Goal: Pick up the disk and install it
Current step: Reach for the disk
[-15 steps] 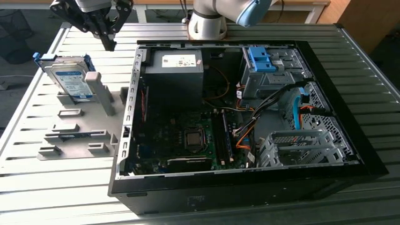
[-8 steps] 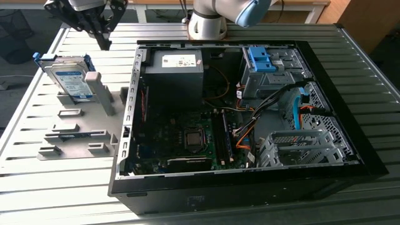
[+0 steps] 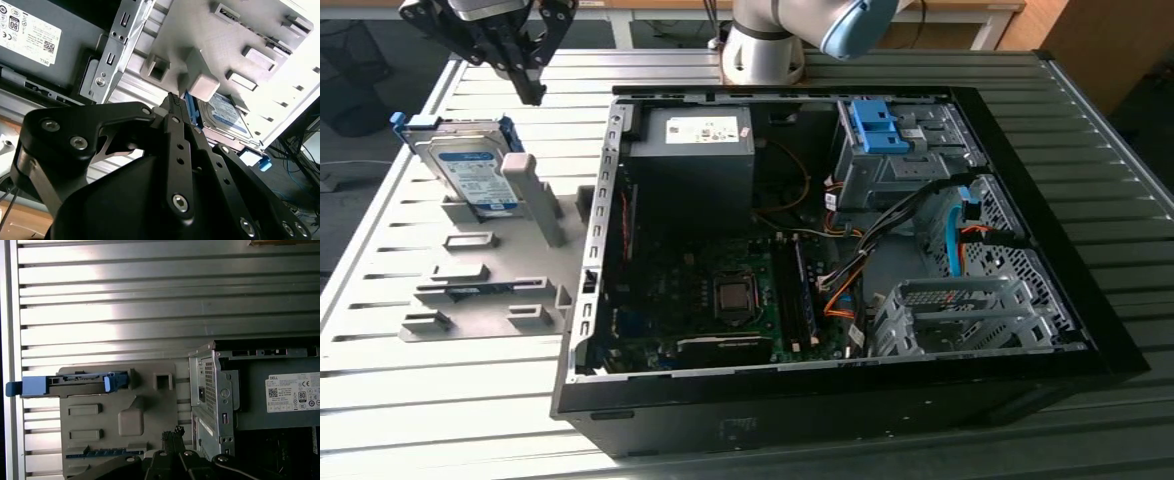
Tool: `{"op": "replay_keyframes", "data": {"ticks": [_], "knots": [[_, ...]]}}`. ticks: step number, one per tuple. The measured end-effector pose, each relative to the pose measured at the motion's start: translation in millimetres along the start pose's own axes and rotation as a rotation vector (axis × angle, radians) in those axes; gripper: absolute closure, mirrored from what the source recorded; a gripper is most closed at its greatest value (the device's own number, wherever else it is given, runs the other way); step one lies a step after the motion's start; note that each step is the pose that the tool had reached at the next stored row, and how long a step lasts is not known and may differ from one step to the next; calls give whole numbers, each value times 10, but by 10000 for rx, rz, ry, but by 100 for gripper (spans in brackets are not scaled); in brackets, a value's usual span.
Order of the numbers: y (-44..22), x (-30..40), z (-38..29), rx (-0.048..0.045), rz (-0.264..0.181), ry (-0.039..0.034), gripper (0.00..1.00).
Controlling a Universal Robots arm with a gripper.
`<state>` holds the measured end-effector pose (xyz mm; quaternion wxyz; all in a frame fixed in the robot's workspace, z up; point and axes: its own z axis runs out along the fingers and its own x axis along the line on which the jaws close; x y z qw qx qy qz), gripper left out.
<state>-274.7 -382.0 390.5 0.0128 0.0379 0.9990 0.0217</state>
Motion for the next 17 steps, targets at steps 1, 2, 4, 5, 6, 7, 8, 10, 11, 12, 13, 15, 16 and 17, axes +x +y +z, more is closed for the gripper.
{"op": "replay_keyframes", "data": {"ticks": [1, 2, 4, 5, 6, 7, 8, 10, 11, 12, 13, 15, 16, 17], "knots": [[0, 0, 0, -1, 1, -1, 89], [0, 1, 0, -1, 1, 0, 89], [0, 1, 0, -1, 1, -1, 89], [0, 1, 0, -1, 1, -1, 89], [0, 1, 0, -1, 1, -1, 89], [0, 2, 0, -1, 1, -1, 89], [0, 7, 0, 0, 2, -1, 89], [-2, 30, 0, -1, 2, -1, 89], [-3, 44, -1, -1, 1, 0, 89], [-4, 60, -1, -1, 1, -1, 89], [-5, 73, -1, -1, 1, -1, 89], [-6, 99, -2, -1, 0, 0, 89], [-6, 113, -2, -1, 1, -1, 89], [-7, 123, -2, -1, 1, -1, 89]]}}
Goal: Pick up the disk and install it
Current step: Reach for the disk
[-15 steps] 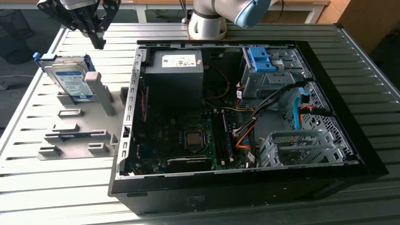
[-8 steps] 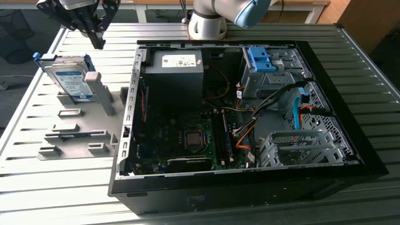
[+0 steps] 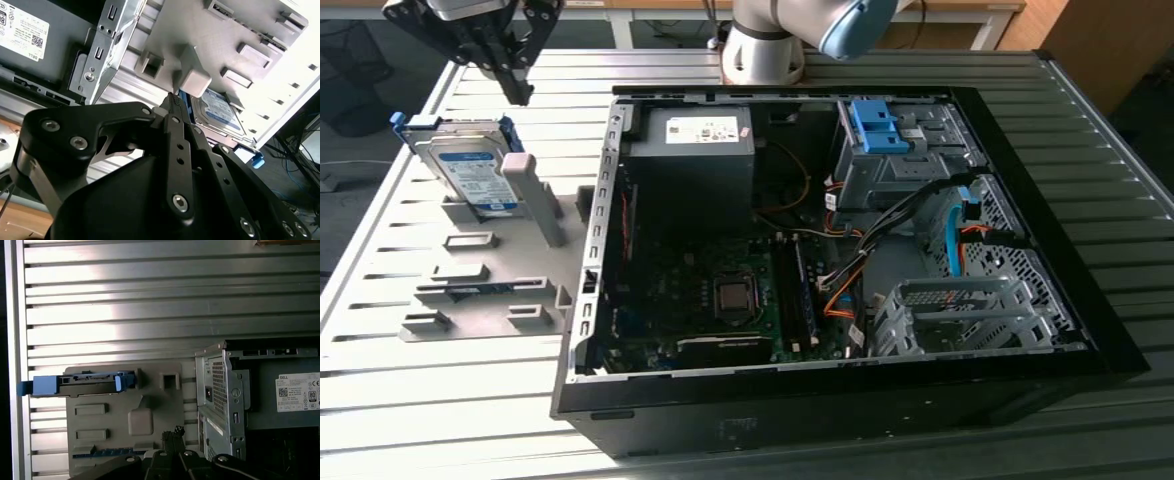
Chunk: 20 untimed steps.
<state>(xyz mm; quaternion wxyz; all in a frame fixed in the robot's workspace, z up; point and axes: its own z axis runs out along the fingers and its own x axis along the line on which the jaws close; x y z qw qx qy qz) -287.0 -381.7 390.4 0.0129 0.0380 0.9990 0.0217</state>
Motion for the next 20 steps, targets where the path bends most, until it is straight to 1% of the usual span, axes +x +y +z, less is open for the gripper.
{"op": "replay_keyframes", "data": {"ticks": [4, 7, 9, 14, 17, 19, 20], "knots": [[-2, 36, -1, 1, 0, 1, 89], [2, 102, -3, 0, 0, 0, 89], [18, 159, -3, 0, -1, 0, 89], [81, 333, -3, 1, -2, 1, 89], [90, 444, -3, 1, 1, 6, 89], [93, 486, -2, 21, -1, 34, 89], [100, 498, -2, 60, -4, 54, 89]]}}
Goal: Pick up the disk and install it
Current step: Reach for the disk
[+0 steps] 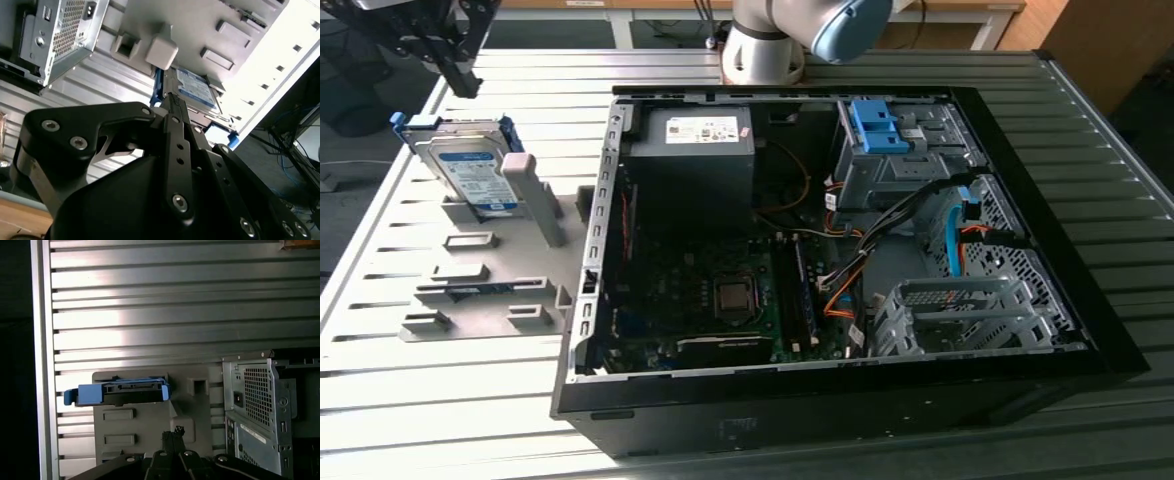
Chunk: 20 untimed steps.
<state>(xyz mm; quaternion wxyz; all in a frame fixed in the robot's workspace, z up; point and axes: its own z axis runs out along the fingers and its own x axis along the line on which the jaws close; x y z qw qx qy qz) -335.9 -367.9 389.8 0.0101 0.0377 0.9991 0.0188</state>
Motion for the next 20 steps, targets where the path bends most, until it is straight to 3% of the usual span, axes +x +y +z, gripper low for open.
{"op": "replay_keyframes", "data": {"ticks": [2, 6, 13, 20], "knots": [[13, 16, 0, 66, -18, 48, 89], [24, 92, 7, 75, -53, 95, 89], [37, 305, 17, 70, -65, 113, 89], [101, 557, 28, 71, -64, 113, 89]]}}
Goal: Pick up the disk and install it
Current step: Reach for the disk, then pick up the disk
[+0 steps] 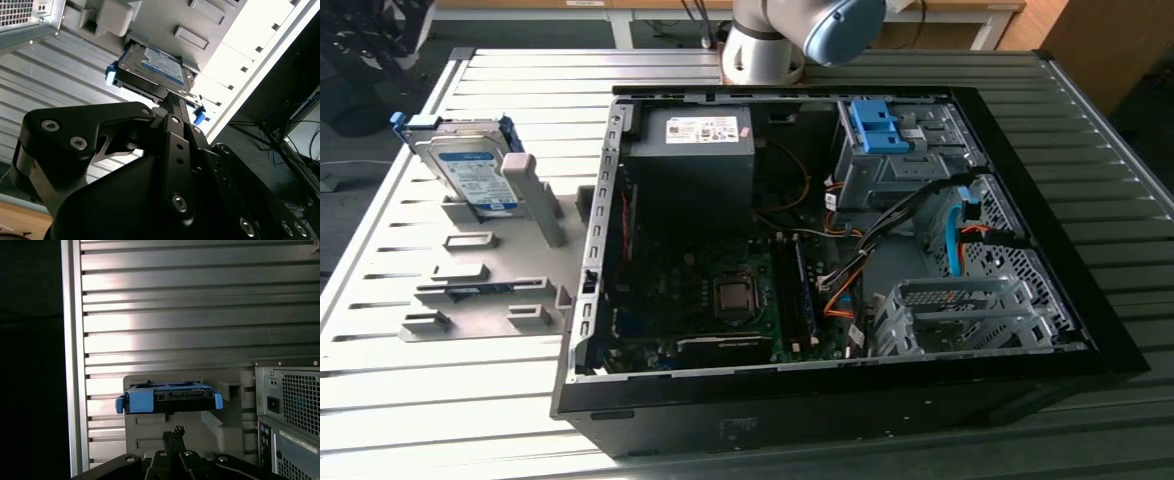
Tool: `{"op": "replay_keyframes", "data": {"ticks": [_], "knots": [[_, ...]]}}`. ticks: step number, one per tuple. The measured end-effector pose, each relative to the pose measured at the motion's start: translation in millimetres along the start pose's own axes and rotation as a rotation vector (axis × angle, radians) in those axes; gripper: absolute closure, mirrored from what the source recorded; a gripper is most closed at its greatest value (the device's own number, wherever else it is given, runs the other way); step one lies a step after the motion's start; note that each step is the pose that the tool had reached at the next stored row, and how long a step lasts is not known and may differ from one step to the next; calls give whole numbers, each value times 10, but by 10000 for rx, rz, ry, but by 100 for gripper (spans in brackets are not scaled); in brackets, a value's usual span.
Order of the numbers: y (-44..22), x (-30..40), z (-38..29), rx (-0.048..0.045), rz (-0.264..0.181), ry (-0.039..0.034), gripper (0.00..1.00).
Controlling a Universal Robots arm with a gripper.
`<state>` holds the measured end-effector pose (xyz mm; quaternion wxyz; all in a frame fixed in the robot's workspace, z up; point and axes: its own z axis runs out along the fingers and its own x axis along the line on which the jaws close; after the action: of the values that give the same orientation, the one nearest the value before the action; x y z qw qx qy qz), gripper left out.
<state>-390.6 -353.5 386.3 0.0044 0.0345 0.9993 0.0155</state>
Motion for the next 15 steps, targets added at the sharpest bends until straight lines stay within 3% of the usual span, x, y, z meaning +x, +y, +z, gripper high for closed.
{"op": "replay_keyframes", "data": {"ticks": [4, 15], "knots": [[34, 117, 7, -1, -2, 5, 89], [35, 121, 7, 1, -20, 17, 89]]}}
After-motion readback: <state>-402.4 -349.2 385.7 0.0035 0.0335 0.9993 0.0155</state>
